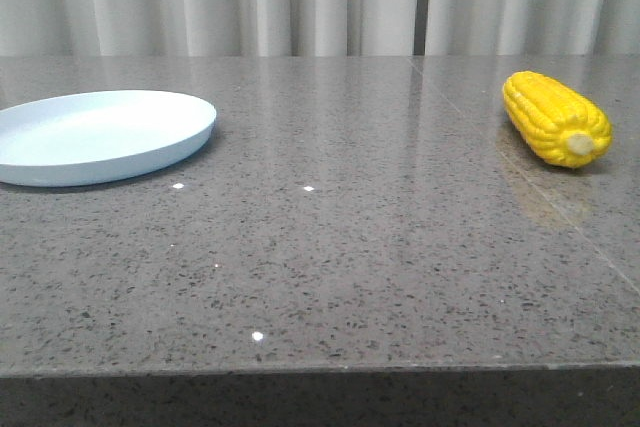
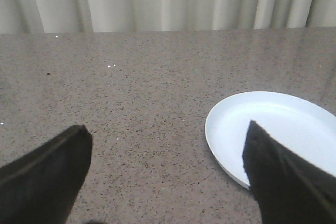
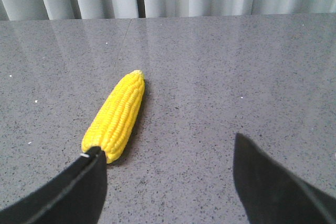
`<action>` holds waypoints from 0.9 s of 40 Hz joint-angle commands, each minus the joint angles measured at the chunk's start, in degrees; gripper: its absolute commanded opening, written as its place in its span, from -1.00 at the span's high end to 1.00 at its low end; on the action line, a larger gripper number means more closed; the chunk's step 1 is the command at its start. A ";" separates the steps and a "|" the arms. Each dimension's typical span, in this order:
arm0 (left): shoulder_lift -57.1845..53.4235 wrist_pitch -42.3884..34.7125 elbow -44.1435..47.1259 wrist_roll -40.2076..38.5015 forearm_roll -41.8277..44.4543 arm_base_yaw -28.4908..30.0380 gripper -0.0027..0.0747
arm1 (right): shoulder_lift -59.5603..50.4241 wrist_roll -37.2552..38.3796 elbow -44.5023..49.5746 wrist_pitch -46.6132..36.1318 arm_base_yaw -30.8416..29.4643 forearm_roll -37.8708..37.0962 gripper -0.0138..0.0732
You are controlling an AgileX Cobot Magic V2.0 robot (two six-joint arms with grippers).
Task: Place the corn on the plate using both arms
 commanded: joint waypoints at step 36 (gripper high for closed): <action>58.43 24.46 -43.10 -0.26 -1.56 -8.88 -0.48 | 0.81 -0.21 -2.14 -5.08 -0.32 -0.05 -0.56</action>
